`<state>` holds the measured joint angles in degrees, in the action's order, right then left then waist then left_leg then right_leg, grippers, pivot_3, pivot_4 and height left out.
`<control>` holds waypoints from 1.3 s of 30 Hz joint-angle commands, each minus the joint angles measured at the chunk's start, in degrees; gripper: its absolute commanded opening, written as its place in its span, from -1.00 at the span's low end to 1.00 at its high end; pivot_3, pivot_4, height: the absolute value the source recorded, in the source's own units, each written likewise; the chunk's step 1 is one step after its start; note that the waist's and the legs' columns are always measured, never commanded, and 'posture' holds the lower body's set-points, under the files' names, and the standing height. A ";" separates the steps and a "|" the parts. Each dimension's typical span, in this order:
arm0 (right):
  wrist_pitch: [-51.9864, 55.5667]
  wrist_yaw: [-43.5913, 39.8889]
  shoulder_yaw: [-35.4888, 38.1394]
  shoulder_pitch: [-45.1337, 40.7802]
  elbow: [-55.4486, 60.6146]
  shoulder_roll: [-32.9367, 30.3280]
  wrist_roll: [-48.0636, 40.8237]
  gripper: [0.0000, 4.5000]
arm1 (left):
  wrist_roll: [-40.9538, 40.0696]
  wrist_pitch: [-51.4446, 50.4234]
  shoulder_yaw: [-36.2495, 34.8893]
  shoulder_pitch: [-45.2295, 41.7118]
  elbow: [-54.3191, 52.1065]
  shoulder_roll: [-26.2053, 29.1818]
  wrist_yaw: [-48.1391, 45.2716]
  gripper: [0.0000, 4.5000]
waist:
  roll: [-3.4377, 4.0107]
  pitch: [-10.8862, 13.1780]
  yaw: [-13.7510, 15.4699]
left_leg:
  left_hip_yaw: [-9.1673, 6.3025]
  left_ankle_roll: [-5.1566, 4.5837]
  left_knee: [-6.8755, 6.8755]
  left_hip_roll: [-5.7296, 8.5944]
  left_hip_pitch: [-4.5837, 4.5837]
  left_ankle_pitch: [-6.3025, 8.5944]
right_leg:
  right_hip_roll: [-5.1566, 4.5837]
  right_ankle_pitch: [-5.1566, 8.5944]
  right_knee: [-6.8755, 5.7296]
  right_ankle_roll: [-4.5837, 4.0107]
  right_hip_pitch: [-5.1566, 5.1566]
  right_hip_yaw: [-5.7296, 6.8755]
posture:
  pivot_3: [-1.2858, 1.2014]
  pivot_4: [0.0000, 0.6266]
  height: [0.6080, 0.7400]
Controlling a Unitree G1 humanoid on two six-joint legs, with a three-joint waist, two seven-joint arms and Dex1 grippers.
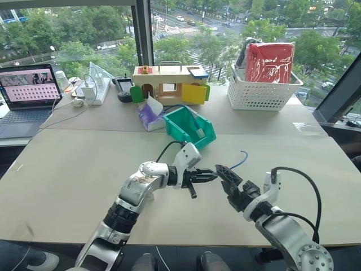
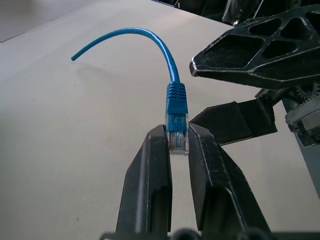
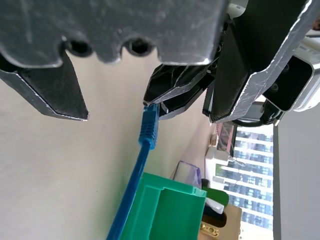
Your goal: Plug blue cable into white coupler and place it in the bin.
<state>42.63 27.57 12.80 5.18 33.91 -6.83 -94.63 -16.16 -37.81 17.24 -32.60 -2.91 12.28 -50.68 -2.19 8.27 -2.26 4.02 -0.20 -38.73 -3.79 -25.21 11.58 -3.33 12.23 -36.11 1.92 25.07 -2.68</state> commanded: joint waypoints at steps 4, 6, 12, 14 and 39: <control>-4.48 -1.77 -2.33 -0.31 3.00 -2.40 -0.21 1.00 | -1.38 -0.13 0.50 -0.28 -2.08 -0.17 -0.13 -0.94 | 0.00 0.00 0.09 | 0.00 0.00 0.00 0.00 0.00 0.00 | 0.00 0.00 0.00 -0.01 -0.01 0.00 | 0.03 -0.52 0.88; -5.52 -2.07 -2.66 -0.37 2.88 -2.74 0.26 1.00 | -1.44 -0.15 0.55 -0.29 -2.05 -0.14 -0.13 -0.94 | 0.00 0.00 0.11 | 0.00 0.00 0.00 0.00 0.00 0.00 | 0.00 0.00 0.01 -0.01 -0.01 0.00 | 0.03 -0.52 0.88; -7.52 -2.79 -3.95 0.06 3.03 -3.84 0.45 0.24 | -1.70 -0.30 0.67 -0.24 -2.22 -0.01 0.09 -0.96 | 0.00 0.00 0.20 | 0.00 0.00 0.00 0.01 0.00 0.00 | -0.01 -0.01 0.01 -0.02 -0.01 0.00 | 0.03 -0.52 0.88; -7.89 -2.97 -4.26 0.15 3.03 -4.15 0.52 -0.07 | -1.89 -0.32 0.74 -0.25 -2.20 0.05 0.18 -0.96 | 0.00 0.00 0.21 | 0.00 0.00 0.00 0.01 0.00 0.00 | -0.01 -0.01 0.01 -0.03 -0.01 0.00 | 0.03 -0.52 0.88; -13.39 -8.22 0.11 -6.42 -0.68 -10.48 0.65 -1.00 | -10.35 -0.25 -17.68 -2.52 -0.30 13.40 -1.96 0.96 | 0.03 0.02 0.72 | 0.02 0.00 -0.01 -0.01 0.01 0.00 | 0.01 -0.02 0.00 -0.05 -0.02 0.04 | 0.03 -0.52 0.88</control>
<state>29.75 20.40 11.84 -0.32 32.89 -16.66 -92.98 -24.43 -38.87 2.83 -34.09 -2.44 24.95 -52.38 -2.17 8.30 -1.54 4.05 -0.20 -38.73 -3.80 -25.20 11.58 -3.33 12.19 -36.10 1.84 25.05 -2.63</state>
